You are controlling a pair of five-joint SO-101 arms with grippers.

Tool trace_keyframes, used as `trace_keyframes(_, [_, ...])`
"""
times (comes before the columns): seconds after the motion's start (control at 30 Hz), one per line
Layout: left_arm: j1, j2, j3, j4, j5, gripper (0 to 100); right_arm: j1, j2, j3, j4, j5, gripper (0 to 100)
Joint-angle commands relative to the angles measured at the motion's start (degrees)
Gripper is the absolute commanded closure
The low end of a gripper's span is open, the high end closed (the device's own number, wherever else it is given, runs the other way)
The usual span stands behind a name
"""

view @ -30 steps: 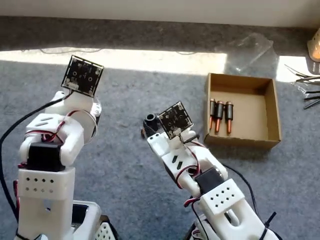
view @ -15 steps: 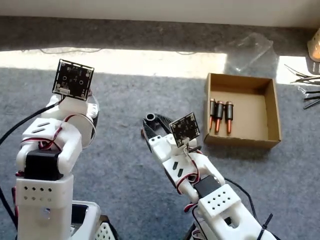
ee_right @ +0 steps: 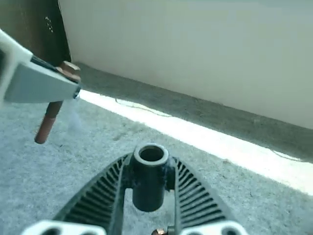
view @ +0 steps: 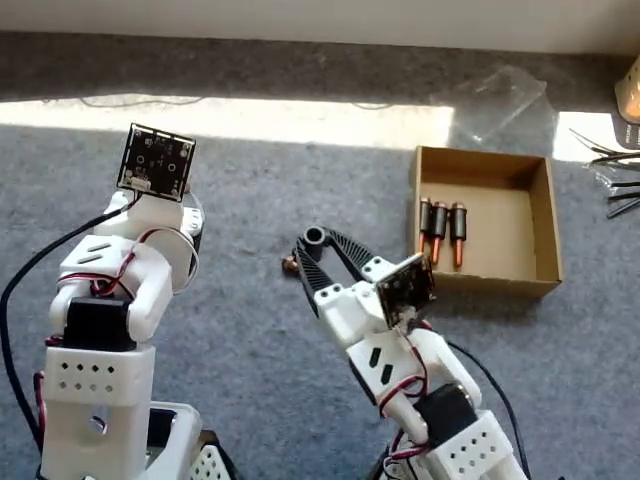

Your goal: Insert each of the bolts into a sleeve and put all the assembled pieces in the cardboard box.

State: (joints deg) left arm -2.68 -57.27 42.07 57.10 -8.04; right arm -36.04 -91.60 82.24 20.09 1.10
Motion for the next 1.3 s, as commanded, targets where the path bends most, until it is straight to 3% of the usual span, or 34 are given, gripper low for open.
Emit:
trace_keyframes(0.0, [-0.13, -1.45, -0.92, -1.41, 0.53, 99, 2.59, -7.78, 1.27, 0.66, 0.26, 99.5])
trace_keyframes(0.17, [4.35, -1.45, -1.63, -3.43, 0.62, 99, 2.77, -14.02, 7.25, 0.57, 0.18, 99.5])
trace_keyframes(0.57, [11.65, -1.54, -1.71, -17.85, 0.7, 99, -1.54, -13.23, 17.45, -7.96, 0.53, 99.4])
trace_keyframes(0.87, [23.34, -1.71, -3.12, -20.48, 2.55, 99, -1.54, -13.23, 17.8, -7.96, 0.62, 99.4])
trace_keyframes(0.97, [24.66, -5.23, -3.47, -20.66, 7.56, 99, -1.54, -13.23, 17.8, -7.96, 0.62, 99.4])
trace_keyframes(1.27, [24.66, -17.63, 5.67, -29.54, 8.09, 99, -5.05, -12.79, 18.24, -7.6, 0.62, 99.4])
